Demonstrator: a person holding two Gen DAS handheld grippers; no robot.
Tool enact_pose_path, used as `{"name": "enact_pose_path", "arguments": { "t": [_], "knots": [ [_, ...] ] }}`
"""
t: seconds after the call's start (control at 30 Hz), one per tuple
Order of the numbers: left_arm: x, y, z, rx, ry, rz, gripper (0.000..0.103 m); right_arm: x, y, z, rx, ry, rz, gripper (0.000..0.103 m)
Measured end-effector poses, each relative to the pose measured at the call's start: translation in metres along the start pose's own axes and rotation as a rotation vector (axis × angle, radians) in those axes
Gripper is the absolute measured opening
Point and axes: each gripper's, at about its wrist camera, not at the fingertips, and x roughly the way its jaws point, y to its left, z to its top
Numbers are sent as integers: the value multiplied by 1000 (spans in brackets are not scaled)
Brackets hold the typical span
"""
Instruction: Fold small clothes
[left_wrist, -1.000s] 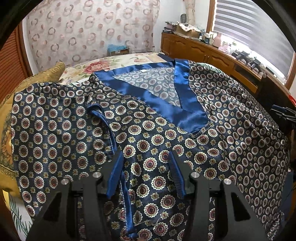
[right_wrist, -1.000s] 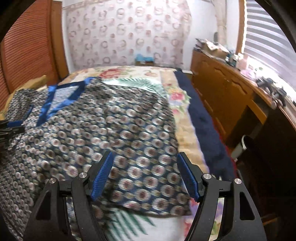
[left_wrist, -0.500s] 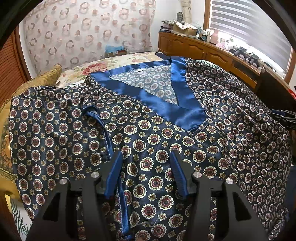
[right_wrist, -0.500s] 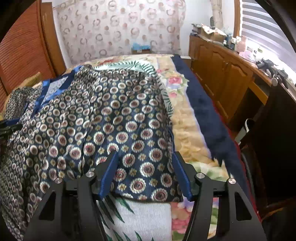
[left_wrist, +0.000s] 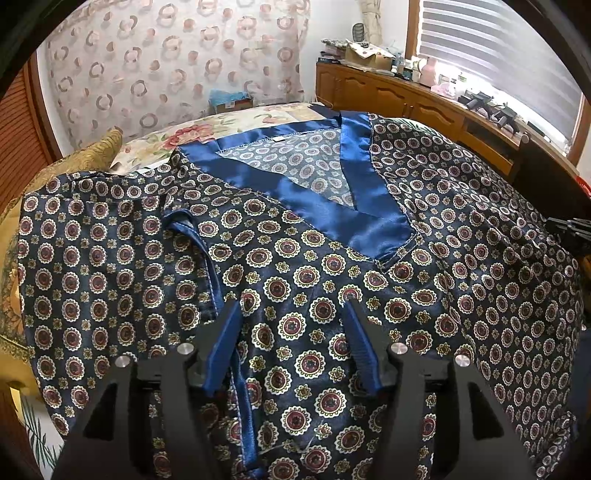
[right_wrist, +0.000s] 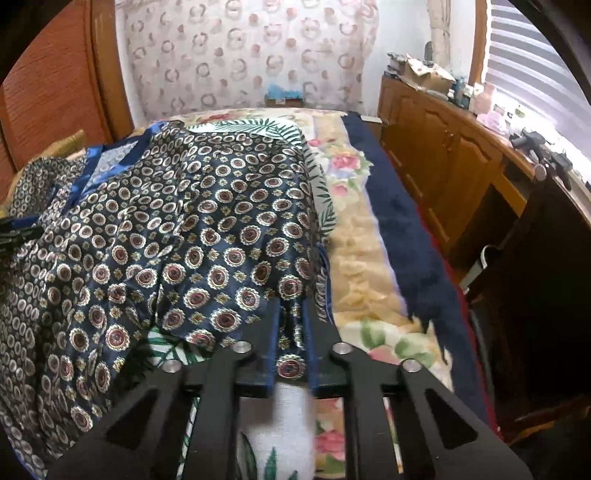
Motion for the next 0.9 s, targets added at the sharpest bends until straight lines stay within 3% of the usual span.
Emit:
{"name": "enact_pose_path", "arguments": {
  "t": [0.33,0.57,0.73,0.8,0.9],
  "knots": [
    [1,0,1,-3,3,-2,62,-21,18,20,-3,-120,63,0],
    [2,-2,2,-20,4,14,65,-26,69,40,-76,-171,167,0],
    [3,-2,2,-20,4,14,65,-17,77,44,-81,-164,135,0],
    [2,-2,1,-18,4,9,65,-13,66,43,-64,-152,54,14],
    [-2,-3,1,-15,-13,12,65,-4,39,38,-1,-113,10,50]
  ]
}}
